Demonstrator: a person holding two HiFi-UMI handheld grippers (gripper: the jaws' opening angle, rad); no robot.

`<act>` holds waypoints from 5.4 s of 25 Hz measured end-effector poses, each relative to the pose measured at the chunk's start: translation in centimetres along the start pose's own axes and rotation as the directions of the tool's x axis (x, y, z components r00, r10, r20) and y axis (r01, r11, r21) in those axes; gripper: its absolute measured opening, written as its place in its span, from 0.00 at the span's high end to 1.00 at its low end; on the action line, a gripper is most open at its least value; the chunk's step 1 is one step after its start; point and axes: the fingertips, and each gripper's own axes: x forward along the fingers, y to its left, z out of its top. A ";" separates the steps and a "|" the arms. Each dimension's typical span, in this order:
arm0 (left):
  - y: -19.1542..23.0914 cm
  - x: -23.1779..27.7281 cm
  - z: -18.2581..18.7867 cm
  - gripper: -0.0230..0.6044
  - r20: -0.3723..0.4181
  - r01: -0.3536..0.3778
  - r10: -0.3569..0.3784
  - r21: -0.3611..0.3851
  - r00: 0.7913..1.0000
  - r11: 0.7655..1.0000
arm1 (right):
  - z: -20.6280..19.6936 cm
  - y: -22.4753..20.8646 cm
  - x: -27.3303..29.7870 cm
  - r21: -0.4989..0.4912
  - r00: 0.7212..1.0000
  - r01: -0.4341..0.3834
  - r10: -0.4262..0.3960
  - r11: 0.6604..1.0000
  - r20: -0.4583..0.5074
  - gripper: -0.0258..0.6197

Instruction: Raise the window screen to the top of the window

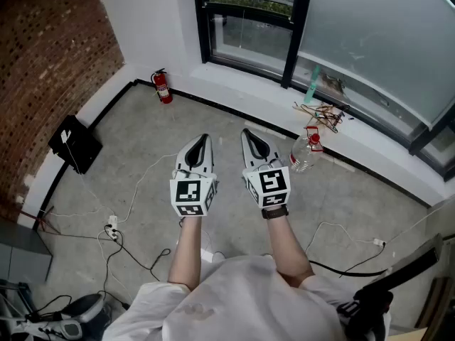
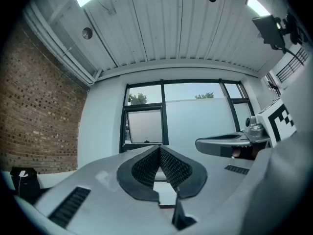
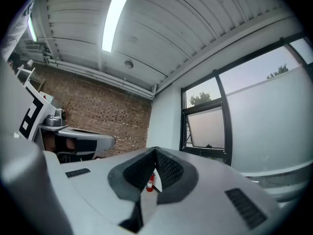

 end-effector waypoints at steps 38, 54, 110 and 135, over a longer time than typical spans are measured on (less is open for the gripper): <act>24.5 11.5 -3.3 0.96 -0.016 -0.259 0.258 -0.032 0.966 0.965 | -1.6 7.4 28.6 0.041 0.947 -0.315 0.312 0.948 0.071 0.96; 31.9 29.3 -11.9 0.96 -0.087 -0.183 0.177 -0.059 0.980 0.981 | -10.6 -2.6 44.7 0.109 0.995 -0.095 0.096 0.989 -0.003 0.96; 43.5 120.2 -21.2 0.96 -0.062 0.613 -0.615 -0.054 0.786 0.788 | -22.5 -58.5 105.4 0.033 0.834 0.546 -0.540 0.837 -0.110 0.96; 33.8 130.3 -31.9 0.71 -0.493 0.705 -0.547 0.649 0.676 0.287 | -34.3 -69.6 103.4 0.096 0.781 0.593 -0.543 0.799 -0.308 0.96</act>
